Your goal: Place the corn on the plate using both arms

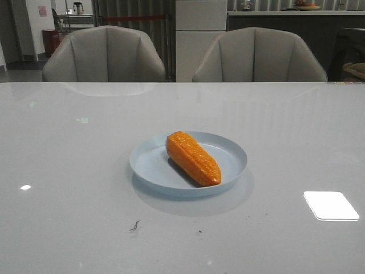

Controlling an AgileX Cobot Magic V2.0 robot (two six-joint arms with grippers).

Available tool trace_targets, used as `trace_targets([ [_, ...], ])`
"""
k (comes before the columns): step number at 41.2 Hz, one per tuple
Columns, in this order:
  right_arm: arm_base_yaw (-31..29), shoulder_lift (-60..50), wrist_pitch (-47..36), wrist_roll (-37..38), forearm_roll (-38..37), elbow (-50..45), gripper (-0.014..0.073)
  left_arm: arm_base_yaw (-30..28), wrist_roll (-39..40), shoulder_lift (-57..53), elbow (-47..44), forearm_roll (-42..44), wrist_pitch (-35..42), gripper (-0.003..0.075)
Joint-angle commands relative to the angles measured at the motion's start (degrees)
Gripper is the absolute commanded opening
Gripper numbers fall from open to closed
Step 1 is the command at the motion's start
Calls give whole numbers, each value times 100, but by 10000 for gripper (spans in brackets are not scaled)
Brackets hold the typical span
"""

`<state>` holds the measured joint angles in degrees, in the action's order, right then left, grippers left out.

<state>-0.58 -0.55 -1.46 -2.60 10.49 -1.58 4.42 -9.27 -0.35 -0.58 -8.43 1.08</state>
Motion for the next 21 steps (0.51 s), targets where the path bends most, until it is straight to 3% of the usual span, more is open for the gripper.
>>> trace_targets([
  [1, -7, -105, -348, 6, 20, 119, 39, 33, 1, -53, -215, -14, 448, 94],
  [21, -7, -105, 852, 6, 20, 119, 39, 33, 1, -53, -215, -14, 448, 94],
])
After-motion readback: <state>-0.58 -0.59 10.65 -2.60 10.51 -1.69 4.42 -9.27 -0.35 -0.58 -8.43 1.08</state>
